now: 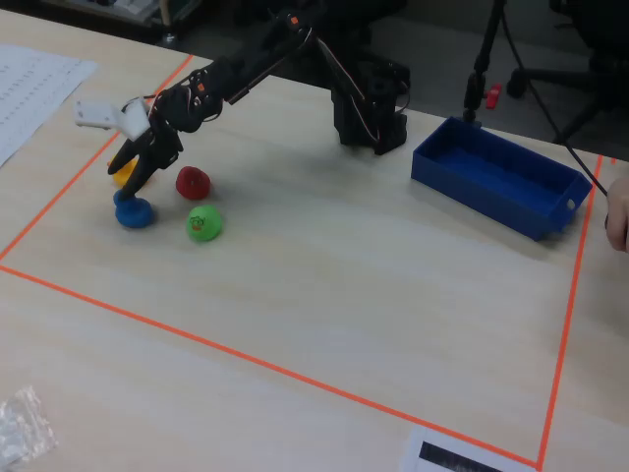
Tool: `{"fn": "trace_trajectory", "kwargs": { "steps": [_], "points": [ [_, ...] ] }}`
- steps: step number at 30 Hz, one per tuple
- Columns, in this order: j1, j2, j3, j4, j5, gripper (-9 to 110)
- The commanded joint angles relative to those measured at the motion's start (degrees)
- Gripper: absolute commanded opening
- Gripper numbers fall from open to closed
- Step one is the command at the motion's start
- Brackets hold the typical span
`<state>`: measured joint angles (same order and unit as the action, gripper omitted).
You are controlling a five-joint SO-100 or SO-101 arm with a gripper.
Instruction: Grasp blue duck and put it into box.
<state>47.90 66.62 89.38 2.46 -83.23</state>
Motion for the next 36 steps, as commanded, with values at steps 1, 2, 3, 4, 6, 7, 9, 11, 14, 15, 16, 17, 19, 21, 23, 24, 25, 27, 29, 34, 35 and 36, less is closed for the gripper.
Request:
{"fn": "trace_trajectory", "kwargs": {
  "steps": [1,2,3,4,6,7,9,11,14,15,16,17,19,21,23,24,25,27,29,34,35,36],
  "points": [
    [0.9,-1.1,-2.3,-3.7,-0.5,35],
    [0.9,-2.1,-2.3,-4.3,-0.6,35],
    [0.9,-3.0,-2.3,-4.8,-0.6,35],
    [0.9,-3.9,-2.3,-5.3,-0.6,35],
    [0.8,-5.3,-2.1,-6.1,-0.6,35],
    [0.7,-5.8,-2.0,-6.4,-0.6,35],
    [0.4,-6.9,-1.6,-7.4,-0.5,35],
    [0.4,-7.9,-1.5,-7.8,-0.4,34],
    [0.3,-9.0,-1.6,-8.3,-0.1,8],
    [0.2,-9.1,-1.5,-8.7,0.2,0],
    [0.1,-9.3,-1.3,-8.7,0.1,0],
    [0.0,-9.3,-0.9,-8.6,-0.4,0],
    [-0.2,-8.5,0.1,-8.4,-0.2,0],
    [-0.4,-6.5,0.0,-6.1,2.6,0],
    [-0.9,-3.0,-2.0,0.4,7.1,0],
    [-1.5,-0.5,-3.1,4.2,9.7,0],
    [-2.2,2.4,-3.9,8.5,12.0,0],
    [-4.7,9.5,-4.8,17.8,16.2,0],
    [-8.3,17.3,-4.8,27.3,19.9,0],
    [-23.0,34.5,-4.8,54.4,28.6,0],
    [-26.9,37.4,-4.1,59.2,30.3,0],
    [-31.4,40.5,-2.7,63.4,32.2,0]
  ]
}}
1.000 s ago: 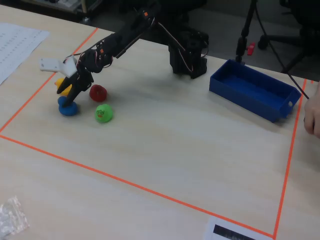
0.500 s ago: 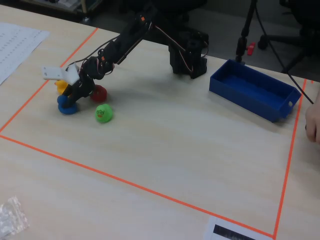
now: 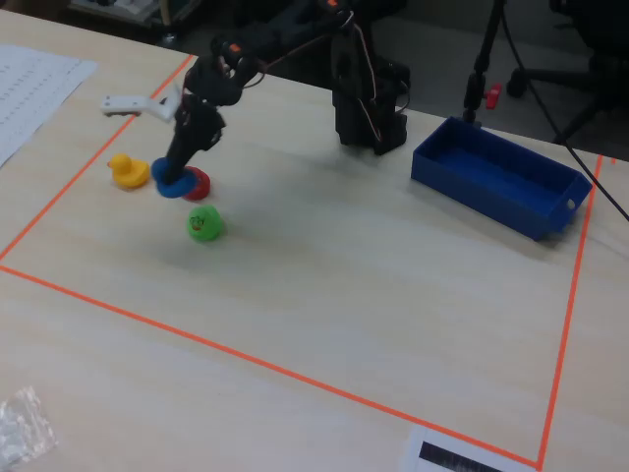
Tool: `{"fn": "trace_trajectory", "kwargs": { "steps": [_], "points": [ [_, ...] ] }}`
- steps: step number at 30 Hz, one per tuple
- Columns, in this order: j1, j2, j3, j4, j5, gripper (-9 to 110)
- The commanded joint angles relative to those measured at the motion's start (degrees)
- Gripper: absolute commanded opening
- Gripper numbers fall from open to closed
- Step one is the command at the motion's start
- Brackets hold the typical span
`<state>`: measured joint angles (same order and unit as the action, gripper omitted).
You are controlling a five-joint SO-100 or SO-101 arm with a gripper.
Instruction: Grasp blue duck and put it into box.
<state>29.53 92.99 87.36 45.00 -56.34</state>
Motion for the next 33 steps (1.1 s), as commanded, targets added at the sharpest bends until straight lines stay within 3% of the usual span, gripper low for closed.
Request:
{"fn": "trace_trajectory", "kwargs": {
  "steps": [1,8,18,33],
  "points": [
    [-17.9,17.2,1.2,24.3,7.2,0],
    [-53.7,24.1,6.7,41.4,24.4,0],
    [-86.5,23.0,15.0,44.7,31.8,0],
    [-100.4,26.5,24.2,43.6,30.6,0]
  ]
}}
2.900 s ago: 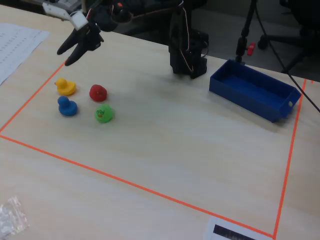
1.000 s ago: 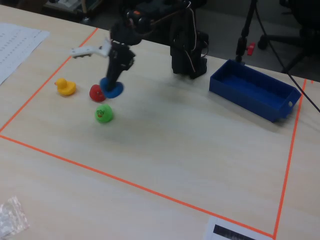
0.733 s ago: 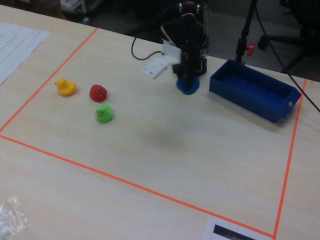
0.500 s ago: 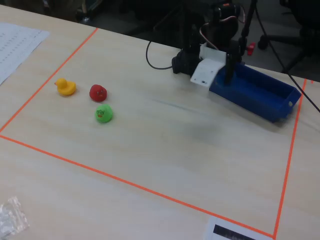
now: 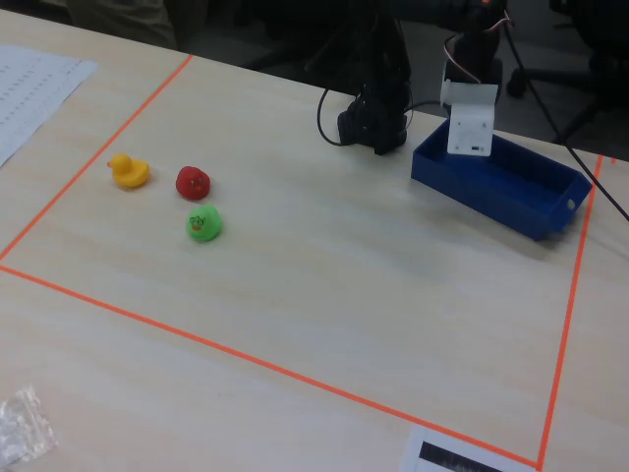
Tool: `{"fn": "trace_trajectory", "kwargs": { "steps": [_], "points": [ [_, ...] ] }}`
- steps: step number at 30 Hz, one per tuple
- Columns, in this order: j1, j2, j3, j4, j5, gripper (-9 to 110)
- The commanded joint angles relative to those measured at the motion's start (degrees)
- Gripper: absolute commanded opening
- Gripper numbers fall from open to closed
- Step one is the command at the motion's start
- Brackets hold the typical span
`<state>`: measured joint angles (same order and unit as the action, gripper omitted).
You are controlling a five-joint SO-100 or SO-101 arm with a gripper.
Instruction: Grasp blue duck and put it into box.
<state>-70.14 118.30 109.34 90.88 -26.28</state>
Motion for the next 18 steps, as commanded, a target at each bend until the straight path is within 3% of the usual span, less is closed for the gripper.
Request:
{"fn": "trace_trajectory", "kwargs": {
  "steps": [1,3,12,14,18],
  "points": [
    [-1.0,1.2,4.0,-3.6,0.5,0],
    [-1.1,1.6,7.6,-7.0,0.4,3],
    [1.4,5.1,15.3,-11.9,-3.3,42],
    [6.1,7.5,15.0,-11.7,-6.2,40],
    [20.3,16.3,15.7,-16.0,-12.7,4]
  ]
}}
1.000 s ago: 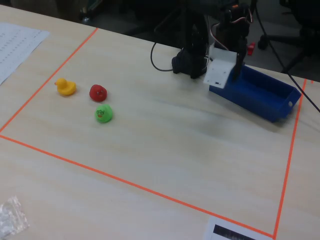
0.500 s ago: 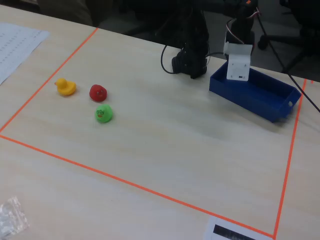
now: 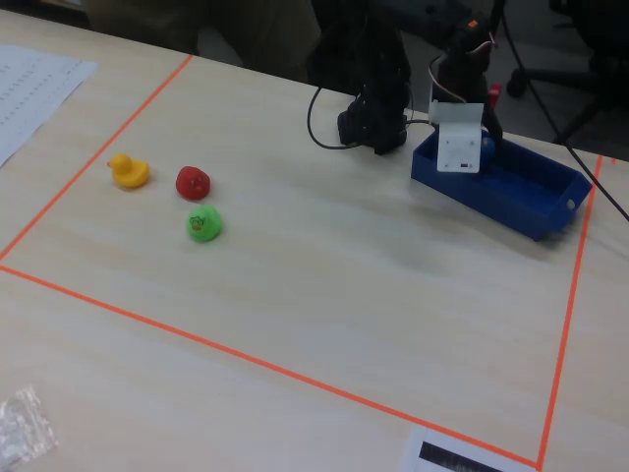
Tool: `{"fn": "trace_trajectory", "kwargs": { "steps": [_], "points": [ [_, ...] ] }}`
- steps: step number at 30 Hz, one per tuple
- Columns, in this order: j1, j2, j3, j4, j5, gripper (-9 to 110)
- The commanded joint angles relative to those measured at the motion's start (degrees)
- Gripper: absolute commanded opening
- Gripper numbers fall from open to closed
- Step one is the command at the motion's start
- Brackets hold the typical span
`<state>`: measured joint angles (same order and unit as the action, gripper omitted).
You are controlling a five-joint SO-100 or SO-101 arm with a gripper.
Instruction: Grasp blue duck and put it into box.
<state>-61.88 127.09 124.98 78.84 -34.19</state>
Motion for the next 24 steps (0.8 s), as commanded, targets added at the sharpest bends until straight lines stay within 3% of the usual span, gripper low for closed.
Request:
{"fn": "trace_trajectory", "kwargs": {
  "steps": [1,10,15,19,24],
  "points": [
    [16.1,10.4,1.3,-6.4,-6.7,0],
    [48.0,31.6,22.1,-37.4,-17.1,0],
    [59.2,40.0,39.4,-57.0,-24.8,0],
    [60.2,50.2,49.5,-56.1,-27.9,0],
    [60.1,61.0,53.2,-42.5,-27.0,0]
  ]
}}
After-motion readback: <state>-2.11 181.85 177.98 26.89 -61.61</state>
